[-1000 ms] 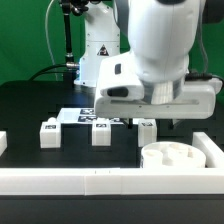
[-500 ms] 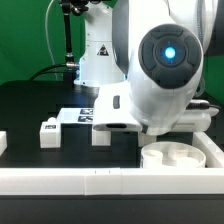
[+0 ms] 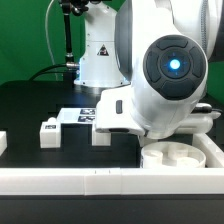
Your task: Assemble stool
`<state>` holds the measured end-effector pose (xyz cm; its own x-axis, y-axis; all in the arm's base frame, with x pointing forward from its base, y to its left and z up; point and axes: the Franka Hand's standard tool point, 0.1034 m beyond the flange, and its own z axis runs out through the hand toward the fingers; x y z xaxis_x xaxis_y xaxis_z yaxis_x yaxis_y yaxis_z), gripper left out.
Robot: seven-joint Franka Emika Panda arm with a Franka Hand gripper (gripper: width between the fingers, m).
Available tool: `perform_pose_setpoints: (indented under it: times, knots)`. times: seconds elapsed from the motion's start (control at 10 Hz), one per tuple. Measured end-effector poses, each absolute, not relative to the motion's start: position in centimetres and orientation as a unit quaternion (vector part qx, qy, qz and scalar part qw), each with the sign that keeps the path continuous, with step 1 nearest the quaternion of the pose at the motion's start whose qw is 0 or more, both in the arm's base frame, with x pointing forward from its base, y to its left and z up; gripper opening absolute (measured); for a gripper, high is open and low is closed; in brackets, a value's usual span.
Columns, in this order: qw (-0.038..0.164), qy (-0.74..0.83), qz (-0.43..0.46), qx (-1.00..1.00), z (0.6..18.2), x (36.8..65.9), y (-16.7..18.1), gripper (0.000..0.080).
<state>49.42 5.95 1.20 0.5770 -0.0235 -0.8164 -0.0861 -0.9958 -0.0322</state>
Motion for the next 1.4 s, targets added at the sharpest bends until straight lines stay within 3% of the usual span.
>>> perform_pose_setpoints:
  times: [0.3, 0.7, 0.9, 1.2, 1.4]
  knots:
    - [0.045, 0.004, 0.453, -0.89, 2.1, 49.8, 6.4, 0.0325]
    - [0.069, -0.019, 0.441, -0.895, 8.4, 52.8, 6.9, 0.0325]
    - [0.068, -0.019, 0.434, -0.898, 7.6, 52.7, 7.0, 0.0325]
    - [0.07, -0.019, 0.406, -0.911, 7.8, 53.9, 6.9, 0.0327]
    - [0.068, -0.017, 0.337, -0.939, 10.0, 55.9, 7.1, 0.0327]
